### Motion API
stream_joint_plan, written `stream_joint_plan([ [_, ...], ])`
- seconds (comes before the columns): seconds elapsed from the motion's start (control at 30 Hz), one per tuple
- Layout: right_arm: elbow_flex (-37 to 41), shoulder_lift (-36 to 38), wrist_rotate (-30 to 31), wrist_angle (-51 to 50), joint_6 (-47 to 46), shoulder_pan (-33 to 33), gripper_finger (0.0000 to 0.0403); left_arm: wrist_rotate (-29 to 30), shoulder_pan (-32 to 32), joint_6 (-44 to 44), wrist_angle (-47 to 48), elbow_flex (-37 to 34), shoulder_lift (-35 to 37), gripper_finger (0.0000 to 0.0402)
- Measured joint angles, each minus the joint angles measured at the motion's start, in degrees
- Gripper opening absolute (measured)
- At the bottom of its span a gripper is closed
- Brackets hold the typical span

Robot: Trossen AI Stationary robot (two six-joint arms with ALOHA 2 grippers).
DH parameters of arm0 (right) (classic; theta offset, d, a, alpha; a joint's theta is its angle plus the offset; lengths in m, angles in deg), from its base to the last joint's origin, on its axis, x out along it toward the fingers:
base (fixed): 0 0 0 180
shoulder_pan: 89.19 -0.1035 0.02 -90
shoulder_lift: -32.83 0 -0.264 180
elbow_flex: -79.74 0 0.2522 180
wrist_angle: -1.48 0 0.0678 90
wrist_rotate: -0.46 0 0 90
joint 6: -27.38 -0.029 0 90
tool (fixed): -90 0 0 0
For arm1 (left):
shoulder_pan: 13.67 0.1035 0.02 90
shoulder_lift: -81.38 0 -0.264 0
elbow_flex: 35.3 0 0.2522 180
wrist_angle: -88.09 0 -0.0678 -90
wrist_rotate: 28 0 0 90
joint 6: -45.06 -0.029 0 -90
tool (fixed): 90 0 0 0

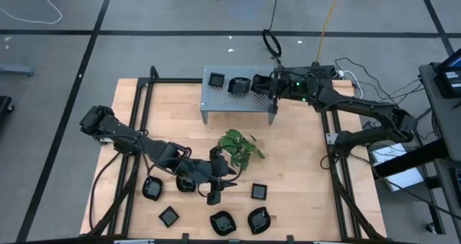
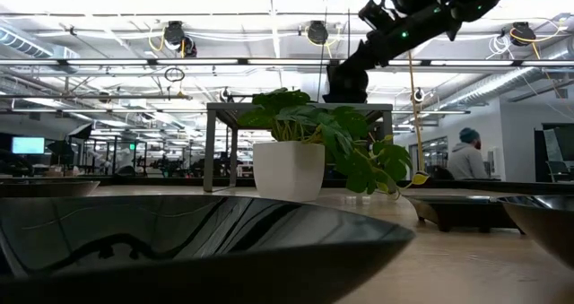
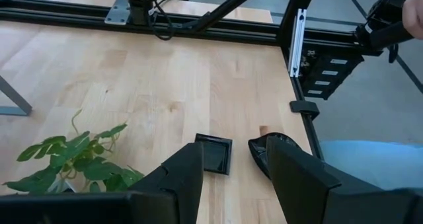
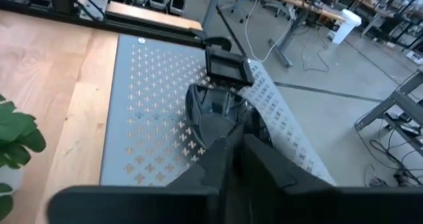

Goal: Pick & Place Mini shaped plates
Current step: Stack the distorted square black bowl on top of the other distorted square black bowls on the shelf

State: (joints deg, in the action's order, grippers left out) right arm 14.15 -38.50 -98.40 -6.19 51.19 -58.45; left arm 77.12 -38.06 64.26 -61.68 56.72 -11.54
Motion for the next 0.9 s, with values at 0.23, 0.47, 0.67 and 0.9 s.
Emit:
stream_joint_plan([
  [0.23,0.0,3.91,0.03,-0.68,-0.4,-0.5,0.011,0.0,0.0,0.02,0.02,0.0,0.0,0.017],
  [0.47,-0.02,10.55,-0.2,-4.74,-2.87,-4.5,0.0149,0.02,0.1,-1.1,0.02,0.0,0.0,0.017],
  [0.67,-0.07,10.65,5.87,-9.8,6.03,-6.27,0.0149,0.02,0.31,-1.18,0.0,0.0,0.0,0.017],
  [0.9,0.0,5.93,12.16,-9.58,11.74,-5.52,0.0175,0.02,0.37,-1.07,0.02,0.0,0.0,0.017],
])
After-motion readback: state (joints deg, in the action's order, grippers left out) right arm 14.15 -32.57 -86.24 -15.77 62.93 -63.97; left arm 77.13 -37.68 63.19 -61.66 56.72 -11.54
